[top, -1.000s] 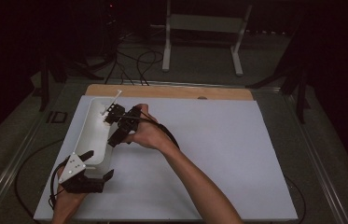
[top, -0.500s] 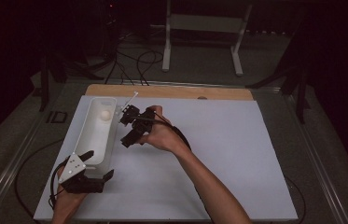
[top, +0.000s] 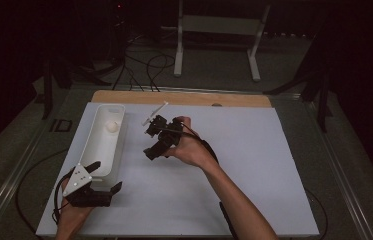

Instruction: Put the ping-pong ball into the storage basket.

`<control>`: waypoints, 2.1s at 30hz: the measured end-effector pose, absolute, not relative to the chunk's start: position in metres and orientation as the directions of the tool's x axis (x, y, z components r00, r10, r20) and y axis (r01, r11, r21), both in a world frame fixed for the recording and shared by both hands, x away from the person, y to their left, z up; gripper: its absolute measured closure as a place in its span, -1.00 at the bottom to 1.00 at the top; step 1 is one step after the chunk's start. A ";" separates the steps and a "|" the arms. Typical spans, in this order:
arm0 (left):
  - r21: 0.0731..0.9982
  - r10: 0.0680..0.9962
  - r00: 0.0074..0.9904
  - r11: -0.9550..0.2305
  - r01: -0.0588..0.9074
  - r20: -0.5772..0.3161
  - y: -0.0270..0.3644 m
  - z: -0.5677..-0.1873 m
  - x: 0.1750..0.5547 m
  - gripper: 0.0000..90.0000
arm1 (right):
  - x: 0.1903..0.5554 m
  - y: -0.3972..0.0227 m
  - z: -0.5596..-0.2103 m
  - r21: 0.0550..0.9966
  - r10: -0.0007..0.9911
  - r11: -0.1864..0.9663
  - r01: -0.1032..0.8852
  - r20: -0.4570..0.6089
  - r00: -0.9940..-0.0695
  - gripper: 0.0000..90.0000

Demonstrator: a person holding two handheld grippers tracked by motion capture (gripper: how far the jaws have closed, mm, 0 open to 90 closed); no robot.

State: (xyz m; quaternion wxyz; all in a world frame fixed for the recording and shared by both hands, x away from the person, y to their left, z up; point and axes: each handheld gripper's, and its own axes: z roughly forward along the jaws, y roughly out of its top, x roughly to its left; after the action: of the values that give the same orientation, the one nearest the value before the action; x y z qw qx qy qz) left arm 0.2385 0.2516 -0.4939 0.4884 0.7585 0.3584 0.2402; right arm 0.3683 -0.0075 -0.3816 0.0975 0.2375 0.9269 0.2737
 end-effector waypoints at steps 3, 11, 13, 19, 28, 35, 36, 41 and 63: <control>0.913 0.778 0.628 -0.268 0.309 0.016 0.252 -0.494 0.238 -1.00 | 0.368 -0.020 -0.384 0.558 0.511 0.727 0.401 -0.049 -0.858 -0.80; 0.912 0.779 0.627 -0.269 0.308 0.018 0.251 -0.494 0.238 -1.00 | 0.365 -0.049 -0.387 0.574 0.545 0.702 0.422 -0.051 -0.837 -0.80; 0.913 0.779 0.627 -0.267 0.309 0.016 0.251 -0.494 0.238 -1.00 | 0.364 -0.056 -0.387 0.579 0.553 0.696 0.425 -0.055 -0.831 -0.80; 0.913 0.779 0.627 -0.265 0.309 0.014 0.251 -0.494 0.239 -1.00 | 0.361 -0.076 -0.389 0.591 0.575 0.676 0.440 -0.049 -0.817 -0.80; 0.914 0.780 0.626 -0.260 0.311 0.009 0.251 -0.494 0.239 -1.00 | 0.349 -0.113 -0.396 0.621 0.615 0.633 0.462 -0.043 -0.787 -0.80; 0.914 0.781 0.624 -0.259 0.313 0.007 0.251 -0.494 0.239 -1.00 | 0.339 -0.139 -0.401 0.654 0.649 0.593 0.470 -0.043 -0.760 -0.80; 0.914 0.781 0.624 -0.258 0.313 0.007 0.251 -0.494 0.239 -1.00 | 0.337 -0.143 -0.402 0.660 0.655 0.585 0.471 -0.042 -0.754 -0.80; 0.914 0.782 0.623 -0.258 0.313 0.007 0.251 -0.494 0.239 -1.00 | 0.330 -0.161 -0.409 0.689 0.678 0.547 0.476 -0.031 -0.735 -0.80; 0.920 0.798 0.602 -0.227 0.320 -0.013 0.255 -0.491 0.239 -1.00 | 0.293 -0.231 -0.438 0.805 0.757 0.371 0.463 0.027 -0.653 -0.81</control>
State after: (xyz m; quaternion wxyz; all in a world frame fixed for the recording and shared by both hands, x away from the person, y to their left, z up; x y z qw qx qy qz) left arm 0.2391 0.2555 -0.4906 0.4960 0.7451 0.3751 0.2413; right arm 0.2928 -0.2307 -0.4380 0.1768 0.3770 0.8087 0.4154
